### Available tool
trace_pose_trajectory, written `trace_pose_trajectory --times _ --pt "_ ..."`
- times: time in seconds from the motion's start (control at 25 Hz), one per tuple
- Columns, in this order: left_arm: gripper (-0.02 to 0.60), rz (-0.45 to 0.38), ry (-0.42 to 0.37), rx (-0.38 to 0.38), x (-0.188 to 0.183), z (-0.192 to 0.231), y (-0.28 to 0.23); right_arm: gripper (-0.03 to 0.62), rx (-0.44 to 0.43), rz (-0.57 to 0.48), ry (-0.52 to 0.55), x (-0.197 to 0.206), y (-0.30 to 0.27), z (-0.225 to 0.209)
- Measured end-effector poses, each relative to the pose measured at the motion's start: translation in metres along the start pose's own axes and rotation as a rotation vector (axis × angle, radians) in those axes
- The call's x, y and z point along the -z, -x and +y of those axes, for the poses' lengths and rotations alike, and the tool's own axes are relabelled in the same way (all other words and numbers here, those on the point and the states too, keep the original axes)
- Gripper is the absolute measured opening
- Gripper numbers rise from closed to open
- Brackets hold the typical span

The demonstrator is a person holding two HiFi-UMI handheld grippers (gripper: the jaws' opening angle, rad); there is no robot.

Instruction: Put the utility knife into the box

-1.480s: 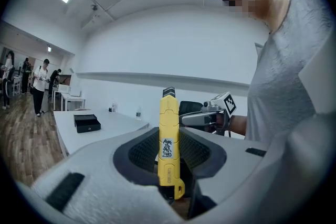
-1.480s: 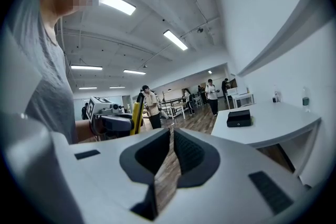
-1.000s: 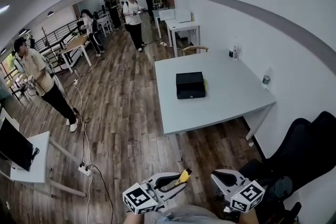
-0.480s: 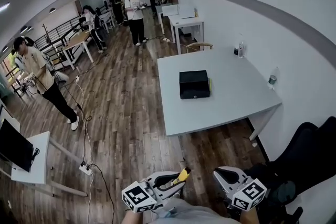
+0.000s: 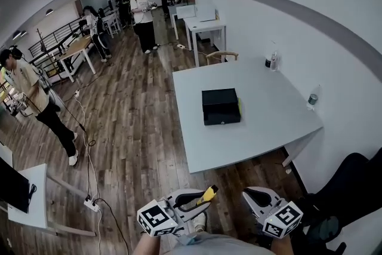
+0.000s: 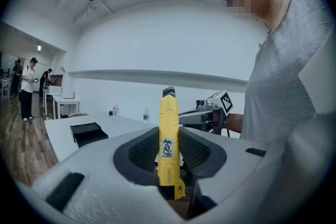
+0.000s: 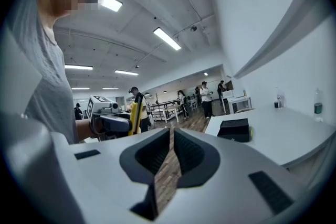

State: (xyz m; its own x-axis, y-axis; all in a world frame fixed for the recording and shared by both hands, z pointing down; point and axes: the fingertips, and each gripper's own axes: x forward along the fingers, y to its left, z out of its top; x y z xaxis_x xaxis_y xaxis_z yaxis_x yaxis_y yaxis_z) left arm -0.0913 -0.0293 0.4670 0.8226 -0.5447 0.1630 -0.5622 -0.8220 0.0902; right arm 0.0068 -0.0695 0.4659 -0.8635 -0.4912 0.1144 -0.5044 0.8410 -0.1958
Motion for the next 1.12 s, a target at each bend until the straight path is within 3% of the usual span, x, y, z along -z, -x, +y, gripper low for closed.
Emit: trace_pose_trajectory --times 0.56,1.12 --pt "0.124 -0.026 0.014 0.012 -0.01 0.107 0.03 0.035 0.053 0.029 0.016 -0.023 -0.1 -0.023" --pt "0.124 -0.018 0.034 0.063 -0.007 0.162 0.029 0.035 0.117 0.067 0.026 -0.024 -0.144 -0.047"
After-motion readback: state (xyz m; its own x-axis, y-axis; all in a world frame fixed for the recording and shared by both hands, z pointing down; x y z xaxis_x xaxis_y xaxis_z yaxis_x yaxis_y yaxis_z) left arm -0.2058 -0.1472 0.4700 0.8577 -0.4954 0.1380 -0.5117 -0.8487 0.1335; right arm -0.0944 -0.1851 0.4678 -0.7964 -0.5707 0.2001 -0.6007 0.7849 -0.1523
